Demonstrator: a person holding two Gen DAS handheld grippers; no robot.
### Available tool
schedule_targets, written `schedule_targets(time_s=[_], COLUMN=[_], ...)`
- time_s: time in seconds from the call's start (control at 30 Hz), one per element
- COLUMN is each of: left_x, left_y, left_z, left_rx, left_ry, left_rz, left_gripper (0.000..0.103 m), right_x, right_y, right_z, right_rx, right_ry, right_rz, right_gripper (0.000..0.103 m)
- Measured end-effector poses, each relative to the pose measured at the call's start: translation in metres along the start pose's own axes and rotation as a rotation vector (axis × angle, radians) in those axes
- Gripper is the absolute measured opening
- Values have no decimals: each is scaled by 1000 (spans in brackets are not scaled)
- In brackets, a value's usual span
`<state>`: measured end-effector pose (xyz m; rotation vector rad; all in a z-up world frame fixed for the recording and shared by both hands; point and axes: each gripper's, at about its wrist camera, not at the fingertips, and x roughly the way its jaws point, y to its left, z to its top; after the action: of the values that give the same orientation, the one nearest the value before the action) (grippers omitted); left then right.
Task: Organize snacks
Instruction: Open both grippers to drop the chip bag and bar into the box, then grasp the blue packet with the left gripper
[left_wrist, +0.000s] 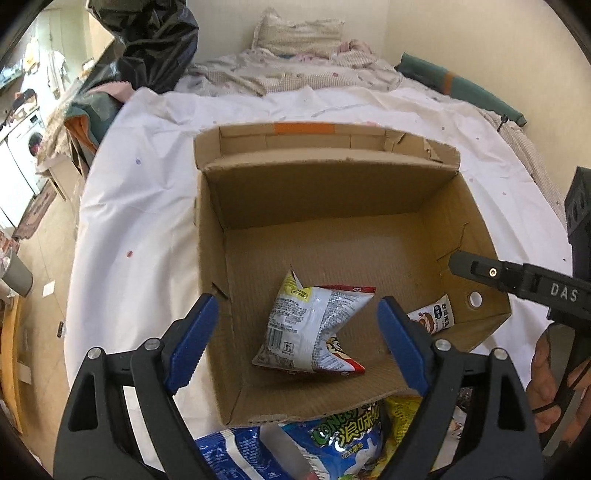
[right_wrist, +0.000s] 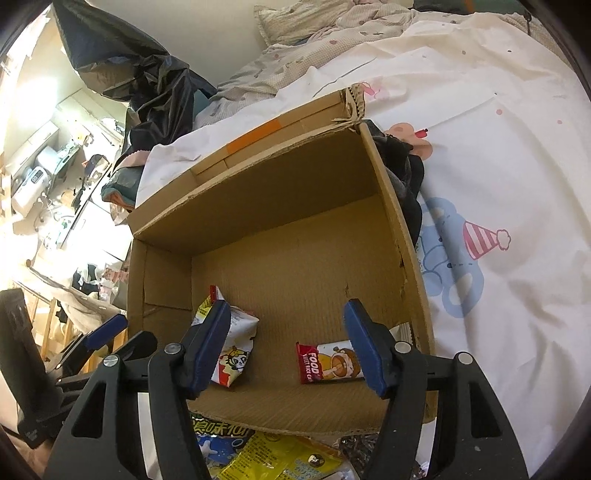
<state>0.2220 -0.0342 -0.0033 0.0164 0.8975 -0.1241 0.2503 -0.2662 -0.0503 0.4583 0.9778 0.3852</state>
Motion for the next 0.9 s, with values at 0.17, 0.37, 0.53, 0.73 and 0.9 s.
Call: schedule_targets(time_s=[0.17, 0.37, 0.53, 0.73, 0.9], left_x=[-19, -35, -38, -53, -64], left_y=[3, 24, 41, 49, 55], left_z=[-2, -13, -31, -48, -63], left_rx=[24, -98, -210, -229, -237], left_ry=[-50, -29, 23, 27, 35], left_rz=[11, 5, -24, 41, 61], left_gripper=[86, 86, 91, 91, 91], right_x=[-14, -36, -56, -65, -70], right_y=[9, 20, 36, 34, 30], right_z=[-8, -21, -37, -56, -71], right_rx=[-40, -85, -157, -133, -92], right_ry=[-26, -35, -63, -46, -26], right_rz=[-12, 27, 16, 7, 14], right_gripper=[70, 91, 96, 96, 96])
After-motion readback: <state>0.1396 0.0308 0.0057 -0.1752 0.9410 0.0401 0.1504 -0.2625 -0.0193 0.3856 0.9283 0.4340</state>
